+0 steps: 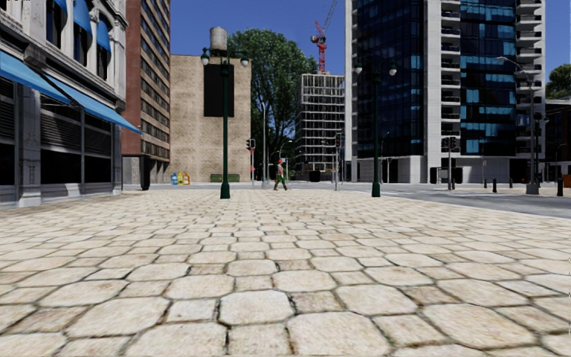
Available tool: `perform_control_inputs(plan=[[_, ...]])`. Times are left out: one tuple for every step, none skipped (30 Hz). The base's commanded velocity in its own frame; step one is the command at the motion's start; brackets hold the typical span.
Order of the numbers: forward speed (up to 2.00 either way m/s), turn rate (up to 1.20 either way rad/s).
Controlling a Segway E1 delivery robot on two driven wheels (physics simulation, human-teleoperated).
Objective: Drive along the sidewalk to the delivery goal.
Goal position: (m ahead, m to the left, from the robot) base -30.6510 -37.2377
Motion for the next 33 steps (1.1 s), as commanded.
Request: perform_control_inputs(plan=[[2.0,0.0],[2.0,0.0],[2.0,0.0],[2.0,0.0],[2.0,-0.01],[2.0,-0.53],[2.0,-0.82],[2.0,-0.82],[2.0,-0.98],[2.0,-1.04],[2.0,-1.05],[2.0,-0.23],[2.0,-0.23],[2.0,-0.07],[2.0,-0.02],[2.0,-0.01],[2.0,0.0],[2.0,0.0],[2.0,0.0],[2.0,0.0],[2.0,0.0],[2.0,0.0],[2.0,0.0],[2.0,0.0],[2.0,0.0],[2.0,0.0],[2.0,0.0],[2.0,0.0],[2.0,0.0],[2.0,0.0],[2.0,0.0],[2.0,0.0],[2.0,0.0]])
